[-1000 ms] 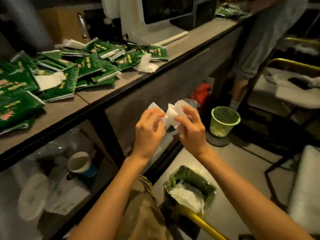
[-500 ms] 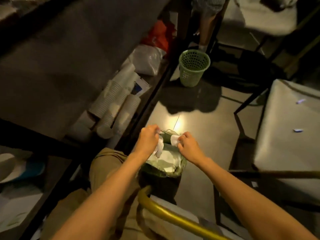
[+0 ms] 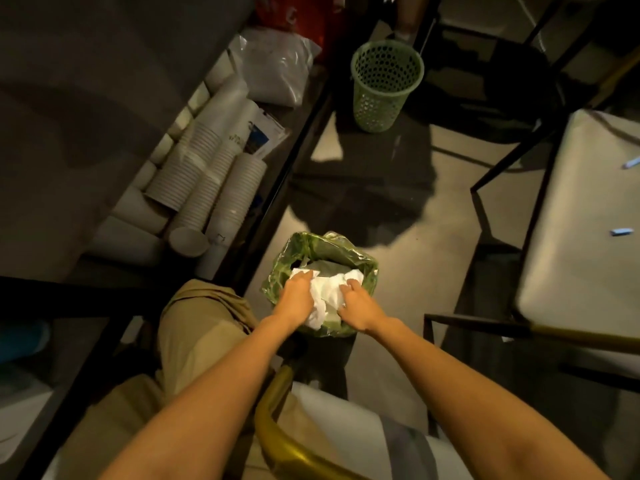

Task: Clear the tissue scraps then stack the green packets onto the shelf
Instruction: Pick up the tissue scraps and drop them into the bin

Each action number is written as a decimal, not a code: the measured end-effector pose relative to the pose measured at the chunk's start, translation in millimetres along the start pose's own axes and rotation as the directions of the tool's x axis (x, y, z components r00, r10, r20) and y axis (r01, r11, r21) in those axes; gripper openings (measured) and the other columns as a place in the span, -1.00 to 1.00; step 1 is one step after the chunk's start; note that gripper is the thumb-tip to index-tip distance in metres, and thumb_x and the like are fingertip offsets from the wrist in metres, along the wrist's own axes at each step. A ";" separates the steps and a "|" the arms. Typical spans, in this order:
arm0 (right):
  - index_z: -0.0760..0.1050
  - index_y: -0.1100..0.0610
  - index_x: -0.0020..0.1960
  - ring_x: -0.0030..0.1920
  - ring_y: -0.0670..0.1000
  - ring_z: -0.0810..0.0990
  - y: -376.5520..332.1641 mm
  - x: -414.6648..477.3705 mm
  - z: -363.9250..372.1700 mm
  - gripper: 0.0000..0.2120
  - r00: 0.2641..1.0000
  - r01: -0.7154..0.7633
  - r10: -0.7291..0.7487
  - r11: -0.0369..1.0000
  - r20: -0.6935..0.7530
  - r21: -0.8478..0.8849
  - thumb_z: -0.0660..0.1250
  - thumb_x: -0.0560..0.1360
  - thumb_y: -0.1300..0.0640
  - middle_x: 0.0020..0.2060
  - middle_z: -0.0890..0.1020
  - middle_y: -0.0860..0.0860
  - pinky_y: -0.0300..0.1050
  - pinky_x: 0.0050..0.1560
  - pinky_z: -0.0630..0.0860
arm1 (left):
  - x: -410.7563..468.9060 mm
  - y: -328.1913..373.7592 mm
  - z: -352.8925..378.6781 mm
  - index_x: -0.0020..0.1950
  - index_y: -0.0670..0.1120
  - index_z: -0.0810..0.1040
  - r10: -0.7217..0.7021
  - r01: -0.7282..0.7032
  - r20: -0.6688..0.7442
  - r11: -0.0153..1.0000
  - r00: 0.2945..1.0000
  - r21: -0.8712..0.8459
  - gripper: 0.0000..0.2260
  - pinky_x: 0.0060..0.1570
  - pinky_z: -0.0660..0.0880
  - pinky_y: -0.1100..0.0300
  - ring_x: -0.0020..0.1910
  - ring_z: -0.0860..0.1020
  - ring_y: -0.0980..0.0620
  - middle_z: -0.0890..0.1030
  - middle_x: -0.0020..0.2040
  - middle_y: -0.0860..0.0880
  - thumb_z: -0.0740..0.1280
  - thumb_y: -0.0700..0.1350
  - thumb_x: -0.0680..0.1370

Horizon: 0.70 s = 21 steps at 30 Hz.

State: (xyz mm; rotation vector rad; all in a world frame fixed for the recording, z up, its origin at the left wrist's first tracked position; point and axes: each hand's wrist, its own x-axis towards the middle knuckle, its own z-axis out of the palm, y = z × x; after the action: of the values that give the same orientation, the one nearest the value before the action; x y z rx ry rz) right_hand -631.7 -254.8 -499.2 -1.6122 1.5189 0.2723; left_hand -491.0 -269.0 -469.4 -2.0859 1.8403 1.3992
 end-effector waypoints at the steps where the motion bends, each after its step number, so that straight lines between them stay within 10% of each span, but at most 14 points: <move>1: 0.12 0.27 0.47 0.46 0.21 0.16 -0.3 -0.3 0.2 -0.46 1.000 -0.004 0.004 1.000 0.024 -0.002 0.18 0.54 0.19 0.47 0.11 0.22 -0.04 0.42 0.16 | 0.6 -1.9 1.8 0.50 -0.18 0.17 -0.007 0.007 0.042 1.000 0.999 -0.005 -0.51 0.42 0.14 0.10 0.46 0.20 -0.15 0.19 0.49 -0.22 0.13 -0.36 0.56; 7: 0.28 0.28 0.39 0.36 0.22 0.31 -10.1 -5.1 -10.0 -0.57 0.998 -0.065 0.065 0.997 0.014 -0.033 0.16 0.54 0.21 0.37 0.27 0.23 -0.02 0.36 0.26 | -4.8 -7.7 -12.7 0.55 -0.10 0.01 -0.072 0.072 0.052 0.997 0.996 -0.005 -0.40 0.45 0.04 0.08 0.52 0.02 -0.13 0.02 0.55 -0.17 0.07 -0.40 0.54; 14: 0.39 0.29 0.23 0.21 0.26 0.46 -61.1 -29.7 -67.3 -0.70 0.974 0.063 -0.108 0.974 -0.201 -0.217 0.15 0.55 0.20 0.24 0.38 0.20 0.06 0.14 0.42 | -45.1 21.2 -90.2 0.39 -0.15 0.36 0.042 -0.011 -0.195 0.988 0.980 0.156 -0.65 0.19 0.36 0.02 0.28 0.41 -0.18 0.43 0.32 -0.19 0.11 -0.22 0.60; 21: 0.41 0.24 0.25 0.14 0.20 0.49 -175.1 -96.9 -156.0 -0.70 0.683 0.326 -0.475 0.878 -0.555 -0.350 0.17 0.55 0.18 0.20 0.45 0.15 0.05 0.08 0.43 | -145.5 70.4 -205.8 0.31 -0.13 0.46 0.309 -0.131 -0.670 0.944 0.675 0.303 -0.70 0.09 0.35 0.02 0.17 0.49 -0.18 0.53 0.19 -0.15 0.16 -0.14 0.60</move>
State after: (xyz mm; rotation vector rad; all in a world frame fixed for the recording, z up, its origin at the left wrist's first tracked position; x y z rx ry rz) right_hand -559.7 -320.6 -264.9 -2.3310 1.5740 -0.4131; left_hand -412.3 -289.9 -220.7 -2.5427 2.4253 0.3017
